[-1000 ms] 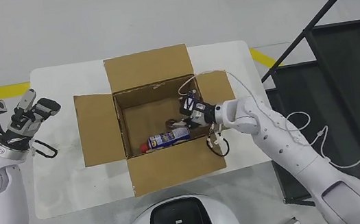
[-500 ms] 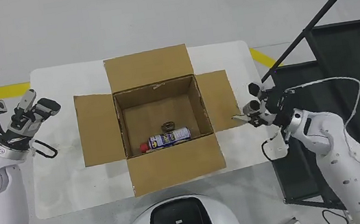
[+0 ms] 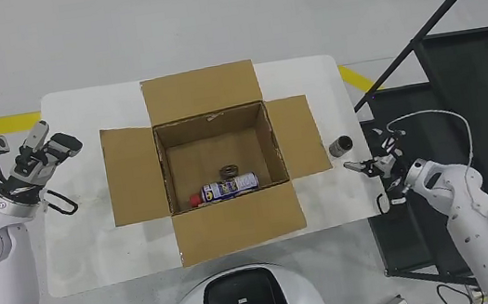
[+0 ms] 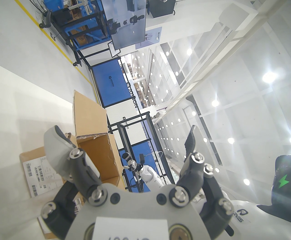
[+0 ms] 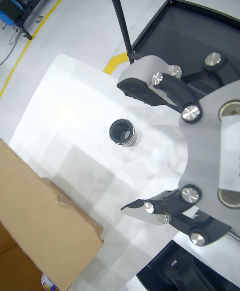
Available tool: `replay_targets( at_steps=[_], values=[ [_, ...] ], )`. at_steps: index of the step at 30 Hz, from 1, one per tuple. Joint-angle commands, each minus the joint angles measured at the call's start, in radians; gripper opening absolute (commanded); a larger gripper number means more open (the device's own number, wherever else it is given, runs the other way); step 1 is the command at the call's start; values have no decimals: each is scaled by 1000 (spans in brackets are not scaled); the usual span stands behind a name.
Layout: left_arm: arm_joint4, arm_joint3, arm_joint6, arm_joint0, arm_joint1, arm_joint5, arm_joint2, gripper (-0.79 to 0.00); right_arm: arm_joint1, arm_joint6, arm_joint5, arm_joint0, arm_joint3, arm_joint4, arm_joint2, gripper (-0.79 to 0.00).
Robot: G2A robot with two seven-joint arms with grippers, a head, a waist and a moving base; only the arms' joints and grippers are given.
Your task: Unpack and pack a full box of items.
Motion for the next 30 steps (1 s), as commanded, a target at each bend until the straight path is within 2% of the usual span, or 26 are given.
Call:
replay_targets(
  at_steps=[1, 10, 24, 25, 26, 27, 29, 30],
  values=[
    [0, 0, 0, 0, 0, 0, 0, 0, -3, 6, 1, 39, 54, -5, -32, 0],
    [0, 0, 0, 0, 0, 0, 0, 0, -15, 18, 26, 187, 239, -28, -129, 0],
    [0, 0, 0, 0, 0, 0, 0, 0, -38, 41, 55, 352, 443, -21, -235, 0],
    [0, 0, 0, 0, 0, 0, 0, 0, -39, 42, 55, 360, 454, -21, -241, -231],
    [0, 0, 0, 0, 0, 0, 0, 0, -40, 42, 52, 367, 465, -19, -247, -409],
    [0, 0, 0, 0, 0, 0, 0, 0, -41, 44, 51, 374, 477, -17, -252, -456],
    [0, 0, 0, 0, 0, 0, 0, 0, -44, 44, 51, 388, 499, -11, -261, -665],
    [0, 0, 0, 0, 0, 0, 0, 0, -45, 43, 49, 395, 510, -8, -265, -727]
  ],
)
